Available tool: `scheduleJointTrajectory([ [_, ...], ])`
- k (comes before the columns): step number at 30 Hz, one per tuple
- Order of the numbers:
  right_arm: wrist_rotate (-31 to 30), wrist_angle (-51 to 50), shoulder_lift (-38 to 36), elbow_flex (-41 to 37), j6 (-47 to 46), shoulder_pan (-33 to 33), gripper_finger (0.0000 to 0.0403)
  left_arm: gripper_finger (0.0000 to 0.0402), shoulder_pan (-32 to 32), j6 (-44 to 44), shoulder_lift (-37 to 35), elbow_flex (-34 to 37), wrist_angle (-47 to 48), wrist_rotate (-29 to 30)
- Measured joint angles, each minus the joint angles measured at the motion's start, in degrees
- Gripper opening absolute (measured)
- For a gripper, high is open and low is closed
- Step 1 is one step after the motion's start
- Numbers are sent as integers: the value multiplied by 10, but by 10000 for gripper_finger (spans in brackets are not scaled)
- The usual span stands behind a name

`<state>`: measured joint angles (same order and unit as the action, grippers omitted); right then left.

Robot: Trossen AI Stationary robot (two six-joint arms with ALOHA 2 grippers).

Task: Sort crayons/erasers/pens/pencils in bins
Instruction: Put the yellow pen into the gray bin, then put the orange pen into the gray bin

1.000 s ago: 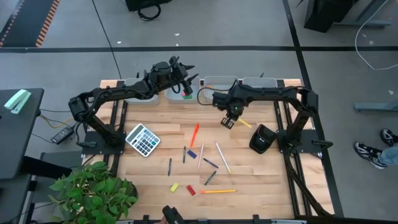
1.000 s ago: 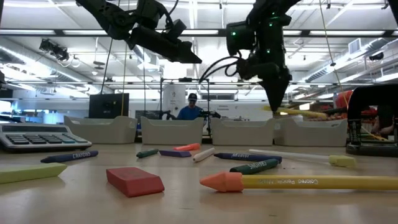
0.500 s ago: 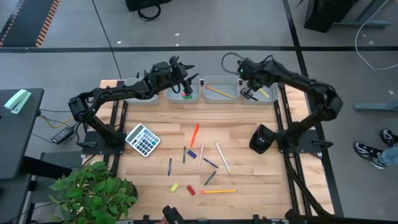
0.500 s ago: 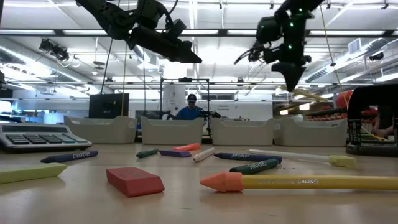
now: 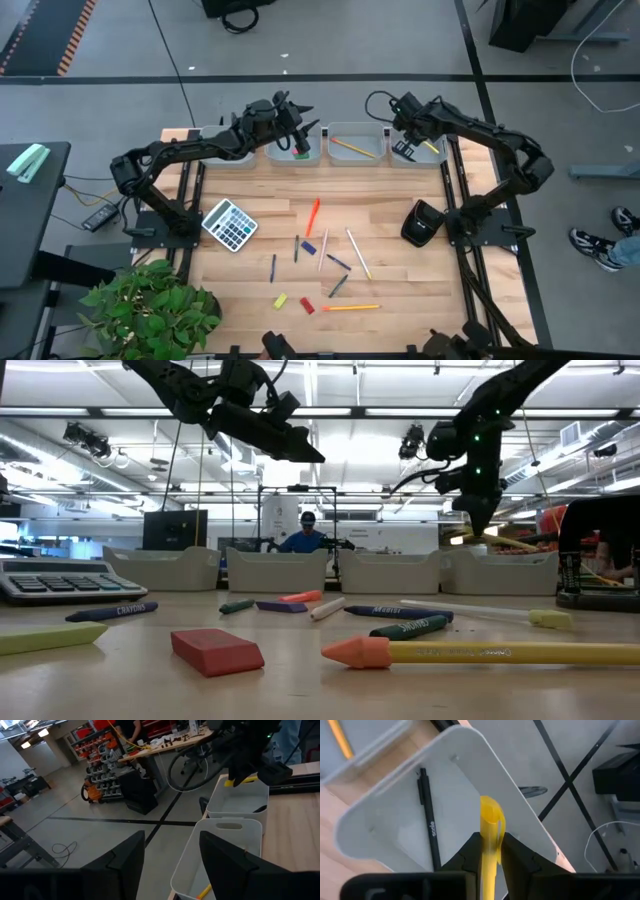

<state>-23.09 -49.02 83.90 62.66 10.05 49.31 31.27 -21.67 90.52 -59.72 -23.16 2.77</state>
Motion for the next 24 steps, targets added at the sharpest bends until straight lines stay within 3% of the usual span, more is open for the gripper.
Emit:
scheduleJointTrajectory([
  [10, 9, 12, 0, -1, -53, 2, 145, 197, 0, -1, 0, 0, 9, 0],
  [17, 11, -27, 0, 17, -88, -7, 162, 195, 0, -18, -2, 0, 35, 1],
  [24, 109, -20, -47, 23, -195, -76, 158, 193, 1, -56, -2, 0, 46, 2],
])
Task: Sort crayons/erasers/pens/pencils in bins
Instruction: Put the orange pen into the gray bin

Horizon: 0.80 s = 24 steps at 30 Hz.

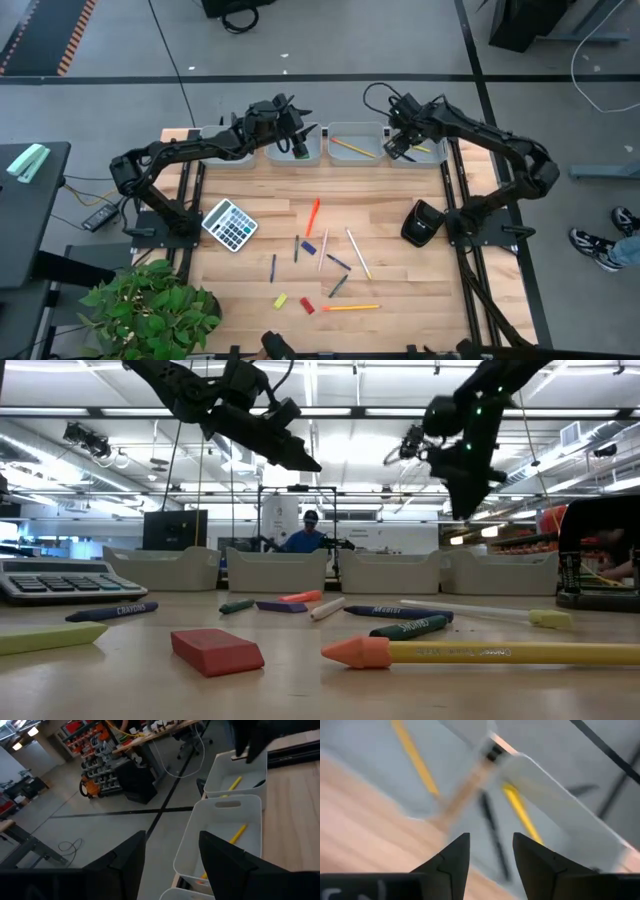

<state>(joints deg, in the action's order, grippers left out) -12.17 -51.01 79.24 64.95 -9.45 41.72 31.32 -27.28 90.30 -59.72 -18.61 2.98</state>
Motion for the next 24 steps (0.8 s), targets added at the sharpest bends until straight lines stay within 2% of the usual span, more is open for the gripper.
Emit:
scheduleJointTrajectory([
  [3, 3, 77, -37, -51, -28, -51, 158, 190, 0, 0, 0, 0, -3, 0],
  [9, 70, 346, -109, -209, -37, -142, 159, 190, 0, -5, 0, 0, -3, 0],
  [12, 78, 459, -120, -265, -21, -169, 158, 190, 1, -2, 0, 0, -2, 0],
  [18, 55, 523, -109, -313, -1, -175, 158, 188, -17, 94, 0, 0, 25, -2],
  [24, 30, 576, -102, -328, 75, -174, 158, 171, -73, 145, 0, 0, 79, -28],
])
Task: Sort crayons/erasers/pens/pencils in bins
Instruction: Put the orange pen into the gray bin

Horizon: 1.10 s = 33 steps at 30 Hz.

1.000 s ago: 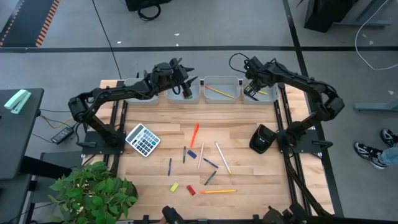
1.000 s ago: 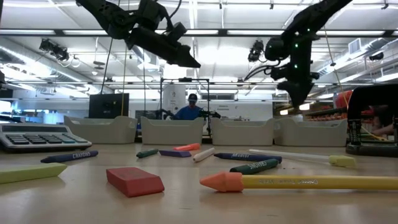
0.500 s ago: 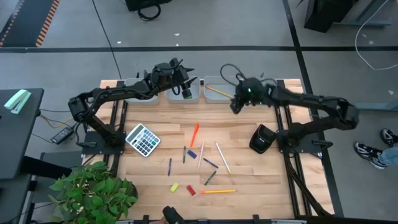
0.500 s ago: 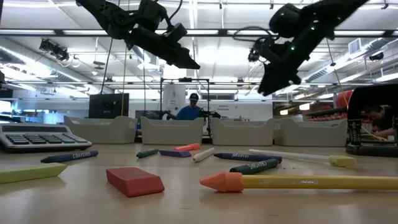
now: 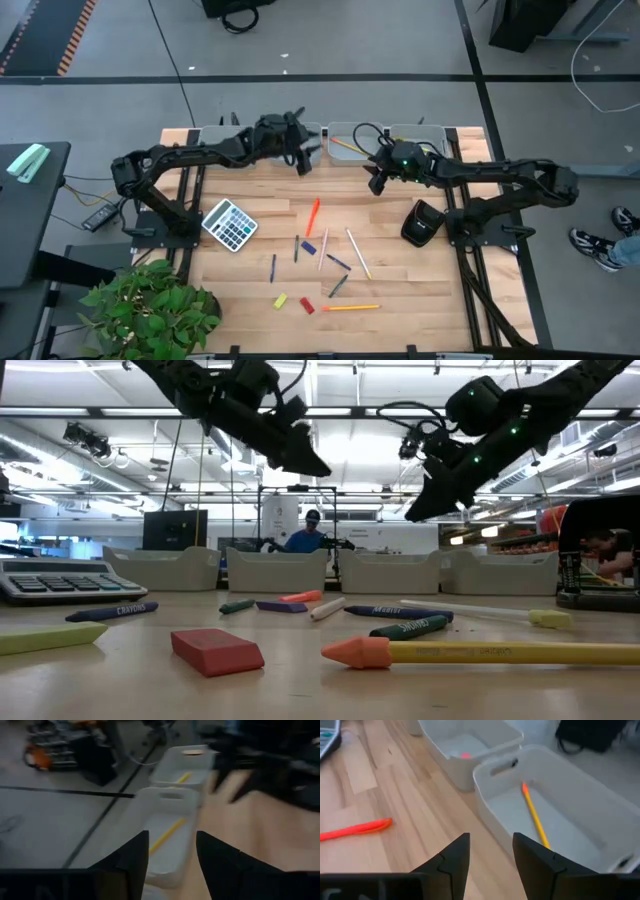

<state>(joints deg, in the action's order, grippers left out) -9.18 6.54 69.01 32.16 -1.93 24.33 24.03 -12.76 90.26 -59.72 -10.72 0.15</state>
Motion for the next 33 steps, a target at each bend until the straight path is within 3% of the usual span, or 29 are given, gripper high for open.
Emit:
scheduleJointTrajectory([
  [6, 12, 34, 1, 0, 84, 25, 158, 146, -56, 21, 4, 0, 26, 50],
  [12, 62, 36, 15, 0, 113, 78, 158, 112, -47, 152, 5, -1, 97, 45],
  [16, 88, 39, 23, 0, 112, 99, 158, 95, -50, 156, 19, -52, 204, 31],
  [19, 96, 46, 26, 0, 110, 104, 158, 87, -52, 155, 52, -101, 335, 38],
  [22, 103, 50, 32, 0, 100, 104, 158, 81, -50, 181, 91, -137, 395, 37],
  [29, 126, 61, 49, 0, 95, 103, 158, 81, -56, 285, 153, -169, 401, -70],
  [33, 147, 64, 54, 0, 98, 103, 158, 92, -70, 350, 158, -170, 428, -64],
])
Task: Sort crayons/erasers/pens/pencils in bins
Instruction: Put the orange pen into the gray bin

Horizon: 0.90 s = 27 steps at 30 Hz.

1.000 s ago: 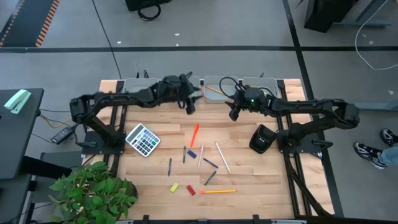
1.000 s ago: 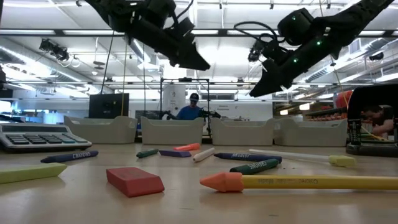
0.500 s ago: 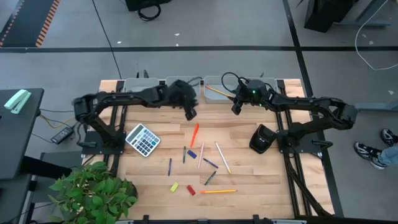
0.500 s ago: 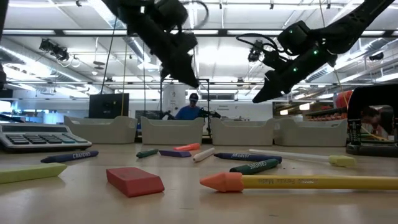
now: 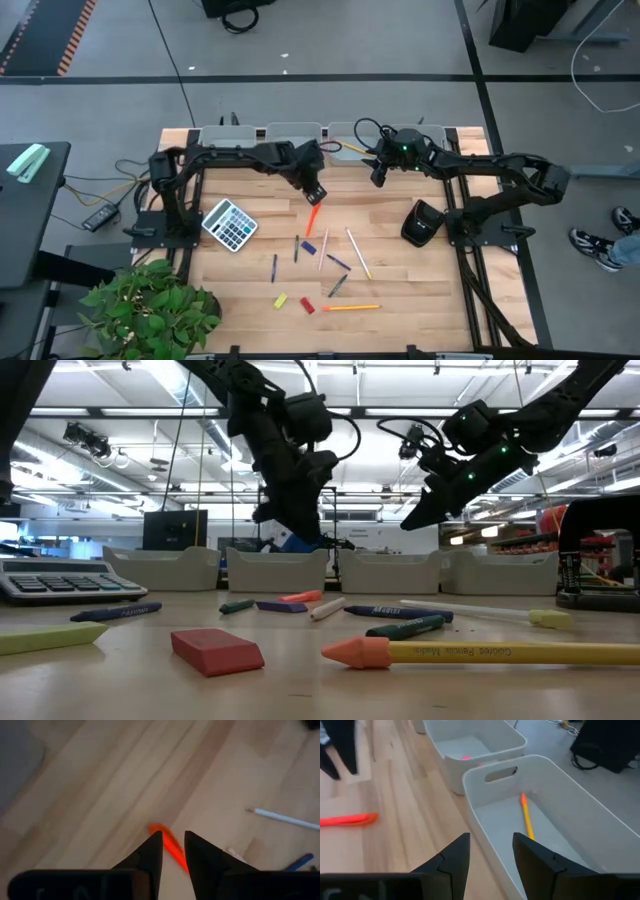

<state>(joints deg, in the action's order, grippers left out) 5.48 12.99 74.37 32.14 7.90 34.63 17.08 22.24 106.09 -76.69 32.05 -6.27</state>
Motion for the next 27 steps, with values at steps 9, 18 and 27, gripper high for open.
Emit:
scheduleJointTrajectory([
  [9, 44, 16, 0, 0, 4, 0, 158, 160, -41, 85, 13, 0, 21, 46],
  [18, 91, -16, 1, 0, -54, -14, 158, 205, -81, 89, 85, 0, -71, 108],
  [27, 95, -72, 3, 0, -63, -24, 158, 186, -89, 118, 81, 1, -50, 171],
])
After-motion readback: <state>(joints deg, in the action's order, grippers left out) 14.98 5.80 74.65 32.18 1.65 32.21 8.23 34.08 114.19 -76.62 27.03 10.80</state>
